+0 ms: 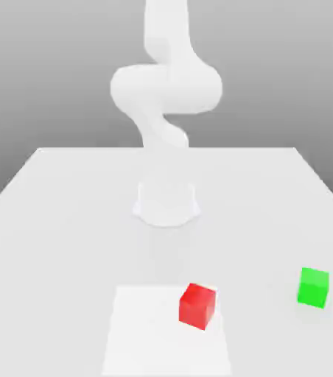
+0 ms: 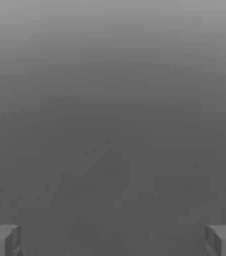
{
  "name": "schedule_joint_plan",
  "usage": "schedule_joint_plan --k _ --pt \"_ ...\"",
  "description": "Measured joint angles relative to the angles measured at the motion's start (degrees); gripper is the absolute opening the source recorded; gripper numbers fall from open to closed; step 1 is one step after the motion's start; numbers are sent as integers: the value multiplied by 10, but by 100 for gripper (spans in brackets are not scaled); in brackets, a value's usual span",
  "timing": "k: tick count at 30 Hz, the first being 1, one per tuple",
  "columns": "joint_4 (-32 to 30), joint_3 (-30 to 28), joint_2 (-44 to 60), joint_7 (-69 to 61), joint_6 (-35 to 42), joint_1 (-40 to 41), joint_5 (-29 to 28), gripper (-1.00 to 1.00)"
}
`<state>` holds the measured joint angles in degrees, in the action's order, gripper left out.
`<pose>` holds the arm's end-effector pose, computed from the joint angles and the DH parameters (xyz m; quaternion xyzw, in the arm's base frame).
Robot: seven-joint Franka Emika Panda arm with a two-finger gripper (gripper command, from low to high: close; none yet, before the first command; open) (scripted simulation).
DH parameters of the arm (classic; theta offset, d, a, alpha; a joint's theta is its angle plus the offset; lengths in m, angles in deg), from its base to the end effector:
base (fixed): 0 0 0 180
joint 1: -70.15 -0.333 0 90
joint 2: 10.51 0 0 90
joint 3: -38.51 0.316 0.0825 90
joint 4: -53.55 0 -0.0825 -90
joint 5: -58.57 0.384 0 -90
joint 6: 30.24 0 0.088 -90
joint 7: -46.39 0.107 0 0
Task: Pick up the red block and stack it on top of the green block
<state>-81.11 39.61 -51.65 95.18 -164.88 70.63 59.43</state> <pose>0.3792 0.0067 0.6612 -0.8535 0.3849 -0.3190 0.1469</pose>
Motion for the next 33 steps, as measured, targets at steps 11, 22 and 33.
schedule_joint_plan --k 11,22,33 --pt "-139 66 236 162 -142 20 22 0" --pt "-235 82 467 340 -291 14 -41 0" --pt "-224 41 550 374 -362 -18 -85 -100"
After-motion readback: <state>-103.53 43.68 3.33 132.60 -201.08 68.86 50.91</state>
